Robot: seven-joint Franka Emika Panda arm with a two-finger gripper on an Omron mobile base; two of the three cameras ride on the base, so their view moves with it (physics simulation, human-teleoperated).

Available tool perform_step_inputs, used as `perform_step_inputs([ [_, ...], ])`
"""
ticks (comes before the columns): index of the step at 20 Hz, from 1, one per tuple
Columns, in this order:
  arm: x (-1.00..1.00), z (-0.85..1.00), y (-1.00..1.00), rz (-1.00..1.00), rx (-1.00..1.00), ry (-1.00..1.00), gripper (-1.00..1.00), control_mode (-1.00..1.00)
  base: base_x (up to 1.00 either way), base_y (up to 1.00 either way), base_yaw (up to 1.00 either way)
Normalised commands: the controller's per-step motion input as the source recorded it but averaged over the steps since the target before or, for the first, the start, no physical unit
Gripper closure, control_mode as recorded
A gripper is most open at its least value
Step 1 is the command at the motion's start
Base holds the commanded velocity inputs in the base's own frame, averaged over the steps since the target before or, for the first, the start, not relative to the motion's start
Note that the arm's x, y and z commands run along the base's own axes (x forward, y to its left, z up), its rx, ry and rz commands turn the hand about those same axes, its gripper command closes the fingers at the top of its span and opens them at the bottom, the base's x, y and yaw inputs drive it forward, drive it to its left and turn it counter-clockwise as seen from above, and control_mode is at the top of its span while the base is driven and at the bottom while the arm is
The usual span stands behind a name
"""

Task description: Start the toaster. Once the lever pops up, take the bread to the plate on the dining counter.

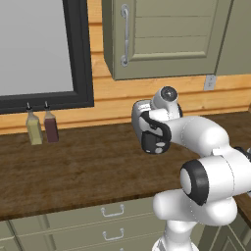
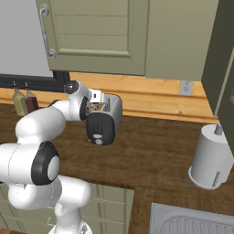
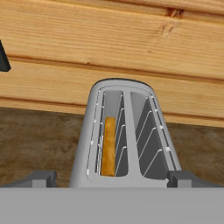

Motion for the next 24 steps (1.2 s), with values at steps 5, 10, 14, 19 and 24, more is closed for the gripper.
perform_step_inputs([
  [5,0.00,0.00,0.00,0.00,0.00,0.00,-1.00,-1.00,0.00,0.00,0.00],
  [10,0.00,0.00,0.00,0.00,0.00,0.00,-1.00,-1.00,0.00,0.00,0.00],
  [14,0.00,0.00,0.00,0.00,0.00,0.00,-1.00,-1.00,0.00,0.00,0.00],
  [19,0.00,0.00,0.00,0.00,0.00,0.00,-1.00,-1.00,0.00,0.00,0.00],
  [24,0.00,0.00,0.00,0.00,0.00,0.00,-1.00,-1.00,0.00,0.00,0.00],
])
